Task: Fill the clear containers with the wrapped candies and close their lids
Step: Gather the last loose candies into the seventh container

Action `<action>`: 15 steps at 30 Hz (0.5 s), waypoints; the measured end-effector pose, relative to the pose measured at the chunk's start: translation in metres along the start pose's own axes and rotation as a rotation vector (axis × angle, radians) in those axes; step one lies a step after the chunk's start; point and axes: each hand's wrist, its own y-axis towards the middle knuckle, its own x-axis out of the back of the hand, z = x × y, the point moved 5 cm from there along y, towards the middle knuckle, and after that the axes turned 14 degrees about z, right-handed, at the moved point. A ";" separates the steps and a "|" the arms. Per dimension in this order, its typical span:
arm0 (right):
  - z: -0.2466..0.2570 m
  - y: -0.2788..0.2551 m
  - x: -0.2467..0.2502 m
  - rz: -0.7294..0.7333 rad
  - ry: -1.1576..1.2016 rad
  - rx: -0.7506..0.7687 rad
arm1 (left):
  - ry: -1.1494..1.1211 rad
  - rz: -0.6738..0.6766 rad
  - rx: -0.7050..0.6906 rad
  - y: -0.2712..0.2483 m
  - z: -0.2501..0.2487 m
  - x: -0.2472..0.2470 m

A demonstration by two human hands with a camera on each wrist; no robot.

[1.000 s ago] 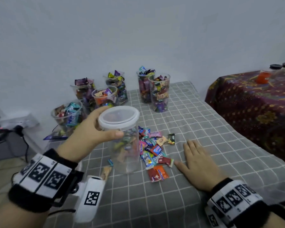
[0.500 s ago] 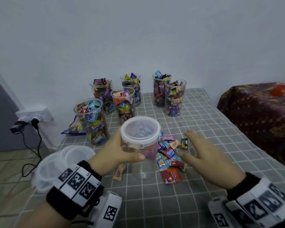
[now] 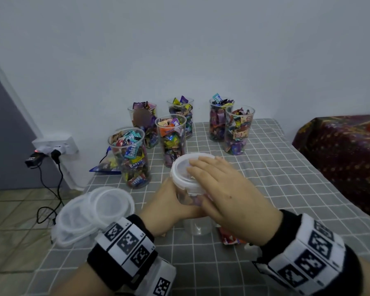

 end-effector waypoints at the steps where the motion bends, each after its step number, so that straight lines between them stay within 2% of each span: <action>1: -0.001 -0.001 -0.002 -0.006 -0.003 0.006 | -0.008 0.008 0.009 0.000 0.000 -0.001; 7: -0.005 -0.006 -0.008 -0.046 -0.006 0.050 | -0.113 0.033 0.043 -0.002 0.006 -0.005; 15: -0.011 -0.007 -0.009 -0.187 -0.105 0.155 | -0.165 0.055 0.086 -0.001 0.012 -0.008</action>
